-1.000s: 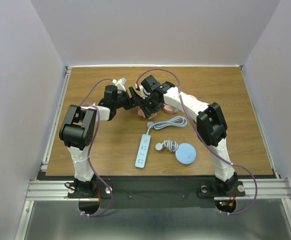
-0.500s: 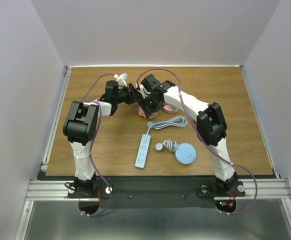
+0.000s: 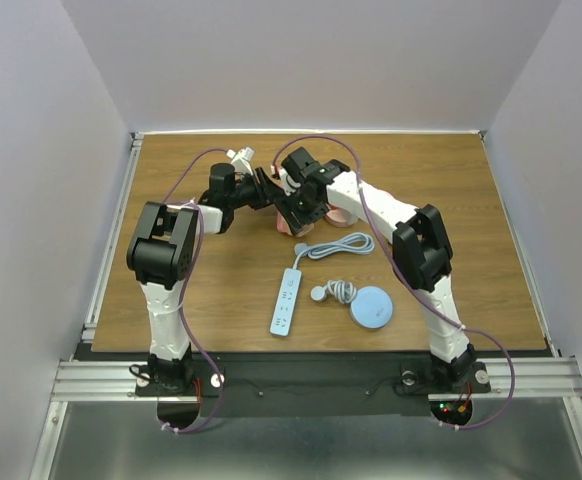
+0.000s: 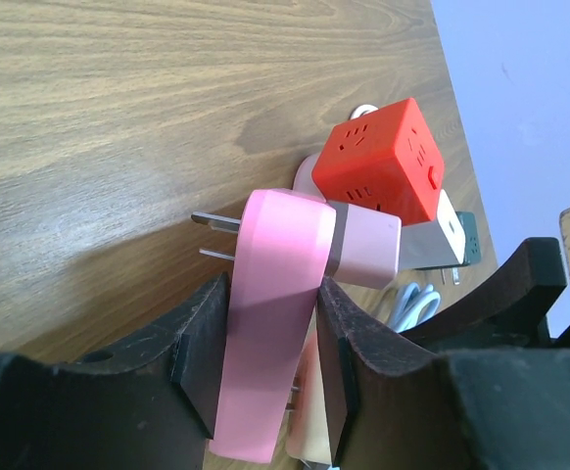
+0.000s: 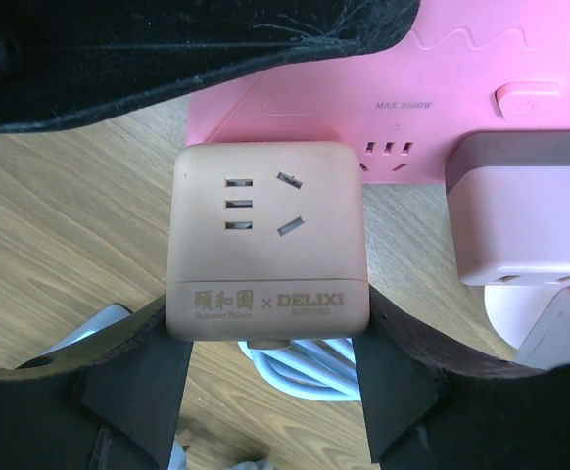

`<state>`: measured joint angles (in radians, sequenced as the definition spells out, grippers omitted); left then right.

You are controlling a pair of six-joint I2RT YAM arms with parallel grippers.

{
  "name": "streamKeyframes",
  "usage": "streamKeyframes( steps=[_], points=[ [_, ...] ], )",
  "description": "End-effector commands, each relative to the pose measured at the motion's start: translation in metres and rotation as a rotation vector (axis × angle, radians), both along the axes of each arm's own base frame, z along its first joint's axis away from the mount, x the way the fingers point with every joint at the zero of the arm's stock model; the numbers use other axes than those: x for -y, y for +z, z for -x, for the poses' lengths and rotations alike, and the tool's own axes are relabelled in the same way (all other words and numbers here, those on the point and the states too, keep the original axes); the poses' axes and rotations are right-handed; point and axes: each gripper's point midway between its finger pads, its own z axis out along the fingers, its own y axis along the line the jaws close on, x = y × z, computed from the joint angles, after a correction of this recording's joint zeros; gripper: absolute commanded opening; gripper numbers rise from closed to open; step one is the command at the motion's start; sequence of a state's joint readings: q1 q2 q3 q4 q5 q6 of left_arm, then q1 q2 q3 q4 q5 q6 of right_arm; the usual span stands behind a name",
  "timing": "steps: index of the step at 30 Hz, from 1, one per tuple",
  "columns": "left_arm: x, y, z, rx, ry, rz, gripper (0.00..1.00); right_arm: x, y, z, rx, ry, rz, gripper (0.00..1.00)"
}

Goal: Insert the plug

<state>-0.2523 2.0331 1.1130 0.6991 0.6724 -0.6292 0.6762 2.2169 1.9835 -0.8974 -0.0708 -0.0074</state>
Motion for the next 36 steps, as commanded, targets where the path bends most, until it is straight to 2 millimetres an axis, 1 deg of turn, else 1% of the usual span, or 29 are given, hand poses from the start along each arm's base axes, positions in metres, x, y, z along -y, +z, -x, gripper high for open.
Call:
streamKeyframes(
  steps=[1,3,4,5,6,7,9,11,12,13,15,17,18,19,20,25,26,27,30,33,36],
  points=[
    [-0.002,-0.006,0.013,-0.019,-0.016,-0.009,0.00,-0.011,0.037,-0.018,0.109,-0.065,-0.094,0.46],
    [-0.002,-0.009,0.016,-0.028,-0.015,-0.011,0.00,-0.015,0.046,-0.022,0.147,-0.071,-0.130,0.51],
    [-0.002,-0.011,0.017,-0.031,-0.016,-0.012,0.00,-0.014,0.043,-0.018,0.144,-0.069,-0.131,0.59],
    [-0.003,-0.011,0.017,-0.033,-0.015,-0.013,0.00,-0.013,0.048,-0.019,0.158,-0.070,-0.142,0.61],
    [-0.004,-0.013,0.017,-0.037,-0.013,-0.014,0.00,-0.016,0.063,-0.022,0.200,-0.067,-0.178,0.66],
    [-0.004,-0.013,0.017,-0.038,-0.011,-0.013,0.00,-0.015,0.059,-0.020,0.199,-0.063,-0.176,0.69],
    [-0.005,-0.015,0.018,-0.045,-0.011,-0.009,0.00,-0.014,0.071,-0.022,0.240,-0.065,-0.199,0.73],
    [-0.006,-0.015,0.018,-0.049,-0.013,0.003,0.00,-0.012,0.072,-0.023,0.262,-0.065,-0.206,0.76],
    [-0.005,-0.015,0.019,-0.052,-0.021,0.012,0.00,-0.012,0.076,-0.022,0.276,-0.064,-0.211,0.78],
    [-0.006,-0.016,0.020,-0.056,-0.021,0.017,0.00,-0.011,0.077,-0.022,0.278,-0.065,-0.217,0.83],
    [-0.007,-0.016,0.019,-0.060,-0.021,0.027,0.00,-0.012,0.077,-0.019,0.282,-0.053,-0.226,0.86],
    [-0.007,-0.017,0.020,-0.062,-0.024,0.030,0.00,-0.013,0.076,-0.016,0.281,-0.033,-0.233,0.89],
    [-0.008,-0.017,0.020,-0.066,-0.024,0.034,0.00,-0.015,0.077,-0.015,0.282,-0.023,-0.249,0.89],
    [-0.009,-0.017,0.020,-0.066,-0.027,0.038,0.00,-0.013,0.070,-0.012,0.273,-0.016,-0.243,0.89],
    [-0.010,-0.018,0.019,-0.070,-0.026,0.040,0.00,-0.015,0.075,-0.013,0.292,-0.006,-0.261,0.89],
    [-0.014,-0.019,0.018,-0.077,-0.029,0.049,0.00,-0.015,0.069,-0.005,0.317,0.079,-0.277,0.89],
    [-0.014,-0.020,0.018,-0.079,-0.032,0.051,0.00,-0.011,0.065,-0.002,0.323,0.098,-0.269,0.89],
    [-0.015,-0.020,0.017,-0.078,-0.037,0.054,0.00,-0.012,0.067,-0.005,0.344,0.104,-0.280,0.89],
    [-0.016,-0.021,0.018,-0.083,-0.046,0.057,0.00,-0.010,0.069,-0.003,0.372,0.134,-0.299,0.89],
    [-0.015,-0.022,0.019,-0.080,-0.055,0.056,0.00,-0.009,0.072,-0.005,0.415,0.157,-0.305,0.89],
    [-0.015,-0.021,0.019,-0.077,-0.061,0.054,0.00,-0.006,0.072,-0.004,0.437,0.183,-0.318,0.89]
  ],
)
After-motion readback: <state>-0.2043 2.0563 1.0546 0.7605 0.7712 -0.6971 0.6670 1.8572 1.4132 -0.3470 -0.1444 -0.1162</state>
